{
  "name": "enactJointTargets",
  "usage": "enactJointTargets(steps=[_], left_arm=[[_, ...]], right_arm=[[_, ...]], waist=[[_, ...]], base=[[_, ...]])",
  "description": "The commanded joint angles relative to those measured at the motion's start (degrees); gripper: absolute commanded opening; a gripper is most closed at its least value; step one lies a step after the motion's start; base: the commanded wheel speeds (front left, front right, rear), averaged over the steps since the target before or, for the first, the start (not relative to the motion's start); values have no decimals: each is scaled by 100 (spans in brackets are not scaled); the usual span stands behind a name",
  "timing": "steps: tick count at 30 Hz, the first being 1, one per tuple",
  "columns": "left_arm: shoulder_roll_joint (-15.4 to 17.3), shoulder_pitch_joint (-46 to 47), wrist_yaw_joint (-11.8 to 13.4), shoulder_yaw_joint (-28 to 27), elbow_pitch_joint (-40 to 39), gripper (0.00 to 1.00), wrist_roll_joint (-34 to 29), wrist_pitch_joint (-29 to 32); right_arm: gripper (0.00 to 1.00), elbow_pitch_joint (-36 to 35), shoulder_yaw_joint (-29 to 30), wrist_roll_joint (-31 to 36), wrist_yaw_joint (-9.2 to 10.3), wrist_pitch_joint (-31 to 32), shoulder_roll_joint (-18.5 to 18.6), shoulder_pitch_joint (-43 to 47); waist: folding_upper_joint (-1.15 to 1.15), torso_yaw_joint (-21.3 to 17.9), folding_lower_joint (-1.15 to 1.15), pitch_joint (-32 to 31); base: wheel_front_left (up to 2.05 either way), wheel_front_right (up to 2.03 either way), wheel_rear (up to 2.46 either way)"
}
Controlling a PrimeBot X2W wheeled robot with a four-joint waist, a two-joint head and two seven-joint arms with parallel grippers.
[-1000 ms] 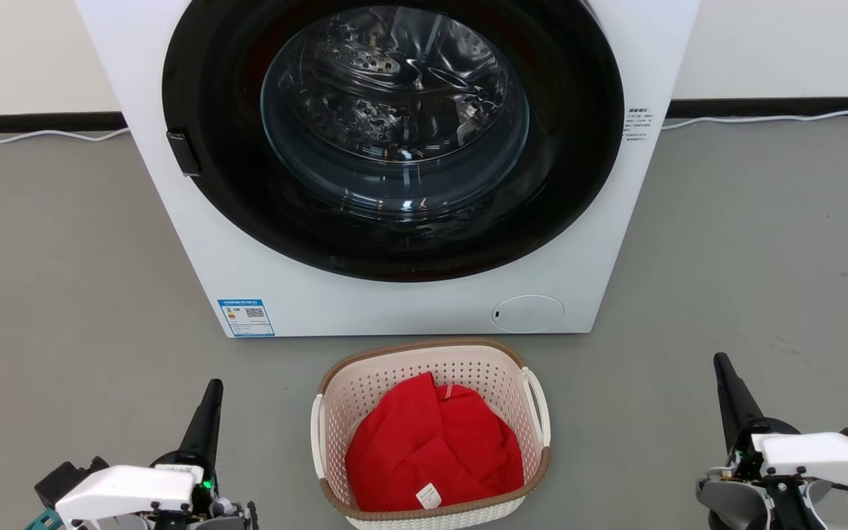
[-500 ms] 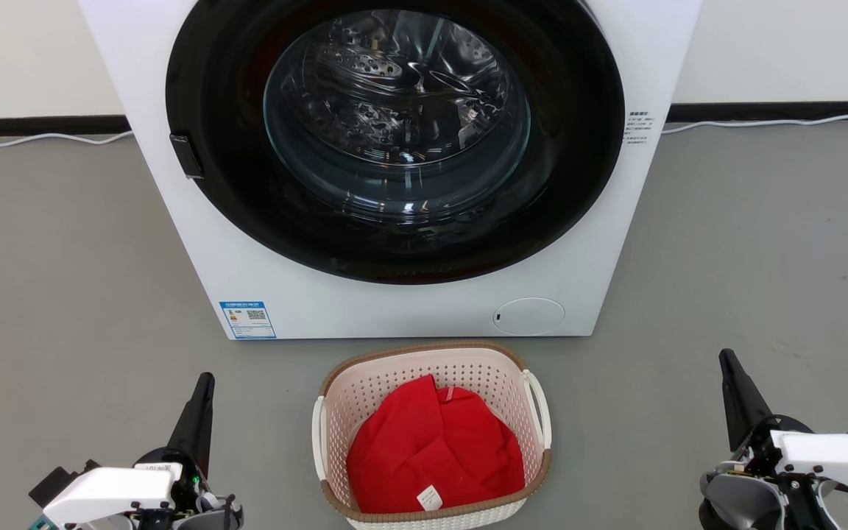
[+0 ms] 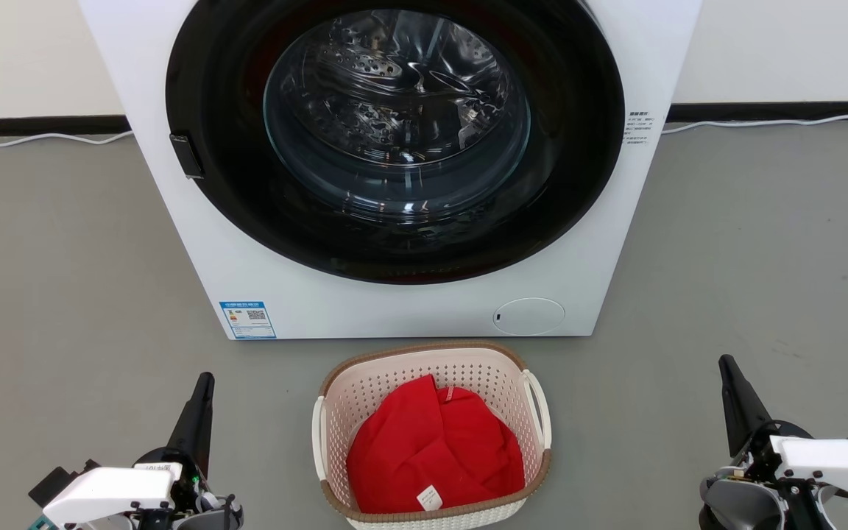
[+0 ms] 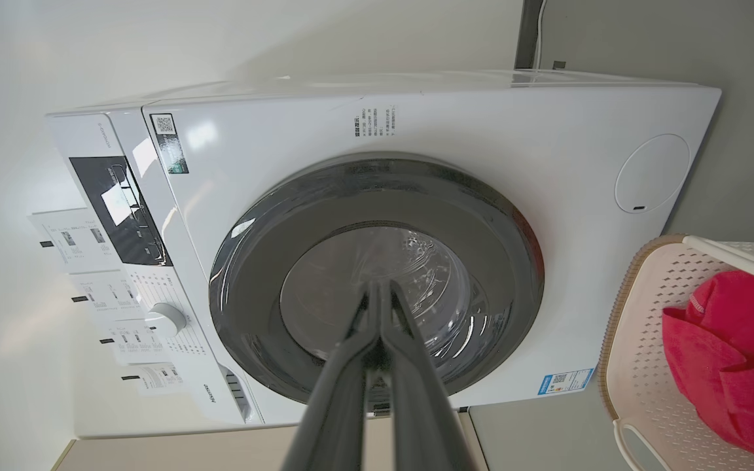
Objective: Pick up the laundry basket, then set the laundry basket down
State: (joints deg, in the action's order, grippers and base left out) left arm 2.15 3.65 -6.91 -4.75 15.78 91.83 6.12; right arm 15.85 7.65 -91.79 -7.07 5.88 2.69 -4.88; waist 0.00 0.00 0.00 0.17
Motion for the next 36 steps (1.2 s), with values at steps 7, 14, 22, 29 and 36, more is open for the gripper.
enactJointTargets(steps=[7,14,22,29,36], left_arm=[[73,254,-58,-177,-172,0,34,36],[73,254,-58,-177,-172,0,34,36],[73,254,-58,-177,-173,0,34,36],[73,254,-58,-177,-173,0,34,36],[73,254,-58,-177,-173,0,34,36]], right_arm=[[0,-182,-107,-32,-42,65,19,-131],[0,-182,-107,-33,-42,65,19,-131],[0,-182,-108,-34,-42,65,19,-131],[0,-182,-109,-34,-42,64,19,-131],[0,-182,-109,-35,-42,64,19,-131]], waist=[[0,0,0,0],[0,0,0,0],[0,0,0,0],[0,0,0,0],[0,0,0,0]], base=[[0,0,0],[0,0,0],[0,0,0],[0,0,0],[0,0,0]])
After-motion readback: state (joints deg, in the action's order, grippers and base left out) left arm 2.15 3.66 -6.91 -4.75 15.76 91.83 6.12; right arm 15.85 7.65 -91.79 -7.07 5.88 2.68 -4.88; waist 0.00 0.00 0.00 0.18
